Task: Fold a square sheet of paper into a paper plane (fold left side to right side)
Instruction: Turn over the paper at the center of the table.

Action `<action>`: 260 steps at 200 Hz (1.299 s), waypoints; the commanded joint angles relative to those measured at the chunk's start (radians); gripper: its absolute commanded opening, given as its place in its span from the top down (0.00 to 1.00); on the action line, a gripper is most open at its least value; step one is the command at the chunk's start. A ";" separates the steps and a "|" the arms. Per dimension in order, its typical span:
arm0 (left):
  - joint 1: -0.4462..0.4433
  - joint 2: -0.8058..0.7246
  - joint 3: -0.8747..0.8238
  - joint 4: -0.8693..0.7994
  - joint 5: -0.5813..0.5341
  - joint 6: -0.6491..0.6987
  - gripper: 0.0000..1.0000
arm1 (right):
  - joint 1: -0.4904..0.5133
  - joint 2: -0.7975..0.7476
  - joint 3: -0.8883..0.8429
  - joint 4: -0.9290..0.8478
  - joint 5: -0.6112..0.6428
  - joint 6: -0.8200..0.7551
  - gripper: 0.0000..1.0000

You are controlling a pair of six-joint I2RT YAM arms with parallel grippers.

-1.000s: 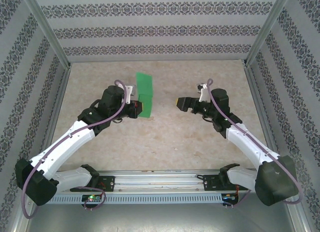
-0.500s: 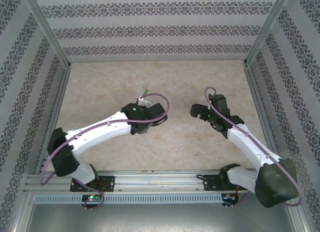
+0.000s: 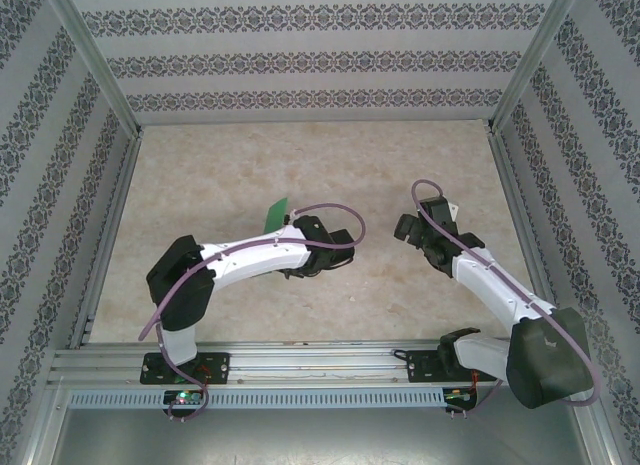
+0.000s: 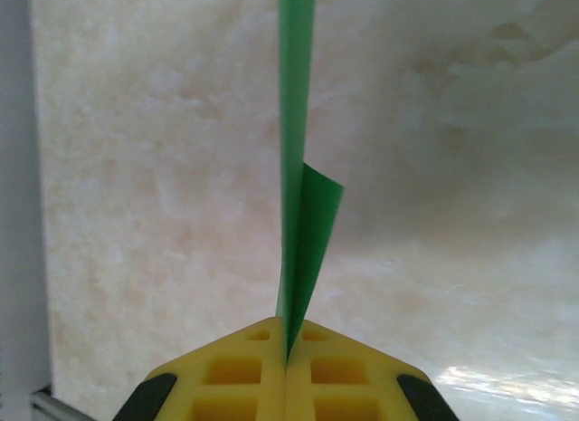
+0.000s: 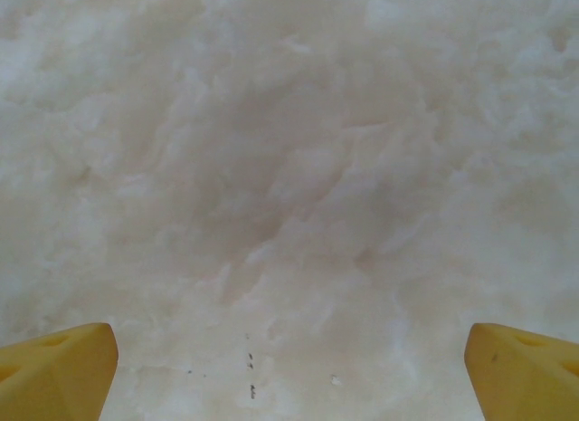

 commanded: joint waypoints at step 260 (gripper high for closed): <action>0.472 -0.545 -0.628 1.161 0.797 0.085 0.54 | 0.041 0.085 -0.005 0.213 -0.735 0.039 0.36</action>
